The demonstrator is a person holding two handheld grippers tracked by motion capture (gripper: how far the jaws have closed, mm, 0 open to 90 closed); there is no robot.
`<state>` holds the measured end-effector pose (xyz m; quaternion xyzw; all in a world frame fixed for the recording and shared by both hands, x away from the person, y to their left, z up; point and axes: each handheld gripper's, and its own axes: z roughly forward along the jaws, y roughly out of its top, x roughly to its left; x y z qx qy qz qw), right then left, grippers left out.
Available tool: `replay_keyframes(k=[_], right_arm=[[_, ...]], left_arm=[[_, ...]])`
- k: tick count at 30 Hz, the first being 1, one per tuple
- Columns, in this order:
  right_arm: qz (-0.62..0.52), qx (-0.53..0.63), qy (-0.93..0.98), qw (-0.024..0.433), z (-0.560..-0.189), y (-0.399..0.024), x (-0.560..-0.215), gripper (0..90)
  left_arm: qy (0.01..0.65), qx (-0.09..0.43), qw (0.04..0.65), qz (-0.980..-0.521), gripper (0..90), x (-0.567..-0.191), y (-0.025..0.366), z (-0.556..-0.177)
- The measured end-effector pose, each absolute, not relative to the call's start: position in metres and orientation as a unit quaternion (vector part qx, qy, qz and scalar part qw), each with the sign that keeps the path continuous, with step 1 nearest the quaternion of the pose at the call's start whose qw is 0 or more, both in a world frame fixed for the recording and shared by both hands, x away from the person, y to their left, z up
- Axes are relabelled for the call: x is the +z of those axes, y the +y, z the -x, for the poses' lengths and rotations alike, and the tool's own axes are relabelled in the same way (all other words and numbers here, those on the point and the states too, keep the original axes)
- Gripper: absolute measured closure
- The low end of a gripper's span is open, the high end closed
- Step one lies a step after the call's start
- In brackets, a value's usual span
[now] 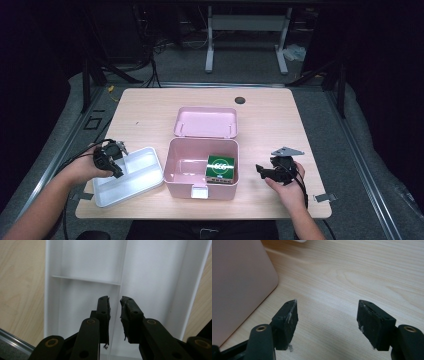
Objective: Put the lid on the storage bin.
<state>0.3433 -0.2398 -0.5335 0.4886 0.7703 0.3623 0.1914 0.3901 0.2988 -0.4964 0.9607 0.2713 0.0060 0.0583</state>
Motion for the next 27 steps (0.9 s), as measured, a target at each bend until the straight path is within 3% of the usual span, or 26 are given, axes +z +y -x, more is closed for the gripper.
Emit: replay_keyframes(k=[11,27], right_arm=[[-0.486,0.361,0.774,0.184,-0.344,-0.239,-0.536,33.1],[-0.487,0.358,0.777,0.173,-0.345,-0.238,-0.540,33.5]], left_arm=[[0.248,-0.018,0.009,-0.969,86.6,-0.518,0.282,-0.402],[0.241,-0.048,0.014,-0.969,89.0,-0.516,0.284,-0.411]])
